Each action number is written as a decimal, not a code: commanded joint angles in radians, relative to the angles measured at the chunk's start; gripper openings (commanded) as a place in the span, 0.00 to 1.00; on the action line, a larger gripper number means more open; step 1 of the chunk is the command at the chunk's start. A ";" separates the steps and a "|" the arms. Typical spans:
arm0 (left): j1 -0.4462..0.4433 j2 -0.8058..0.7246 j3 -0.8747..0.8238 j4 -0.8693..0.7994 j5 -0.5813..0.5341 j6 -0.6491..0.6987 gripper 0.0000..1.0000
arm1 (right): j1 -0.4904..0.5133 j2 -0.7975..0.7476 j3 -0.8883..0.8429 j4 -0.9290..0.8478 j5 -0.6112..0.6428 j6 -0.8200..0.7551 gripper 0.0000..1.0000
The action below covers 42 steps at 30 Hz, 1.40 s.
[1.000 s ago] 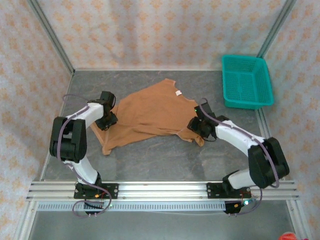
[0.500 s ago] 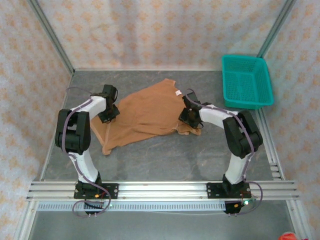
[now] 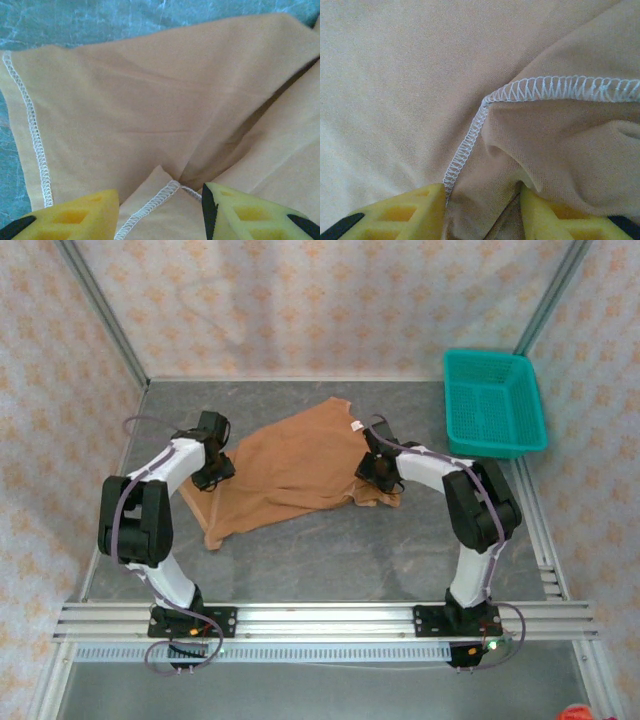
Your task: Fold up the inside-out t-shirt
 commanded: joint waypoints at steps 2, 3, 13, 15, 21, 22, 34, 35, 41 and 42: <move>0.006 0.022 -0.044 -0.007 0.024 0.002 0.47 | -0.007 0.021 0.016 -0.033 -0.008 -0.014 0.44; 0.006 0.032 -0.054 0.010 0.027 -0.001 0.45 | -0.007 0.021 0.016 -0.033 -0.010 -0.014 0.44; 0.005 0.049 -0.035 0.057 0.001 -0.034 0.00 | -0.006 0.047 0.001 -0.014 0.007 0.020 0.43; 0.005 0.050 0.004 0.029 -0.013 -0.027 0.00 | -0.008 0.062 0.012 -0.020 0.031 0.034 0.42; 0.001 -0.011 0.076 -0.052 -0.037 -0.015 0.00 | -0.016 0.081 0.064 -0.038 0.036 0.038 0.42; 0.000 -0.044 0.069 -0.062 -0.044 -0.016 0.00 | -0.018 0.078 0.071 -0.046 0.037 0.033 0.42; -0.143 -0.527 -0.109 -0.205 -0.017 -0.097 0.00 | -0.042 -0.008 0.040 -0.104 0.061 0.010 0.42; -0.173 -0.582 -0.144 -0.206 -0.005 -0.125 0.00 | -0.044 -0.015 0.034 -0.104 0.057 0.010 0.42; -0.403 -0.926 -0.425 -0.191 0.078 -0.331 0.00 | -0.044 -0.047 0.002 -0.098 0.040 0.010 0.42; -0.433 -0.974 -0.471 -0.186 0.091 -0.345 0.00 | -0.044 -0.049 -0.002 -0.096 0.043 0.009 0.42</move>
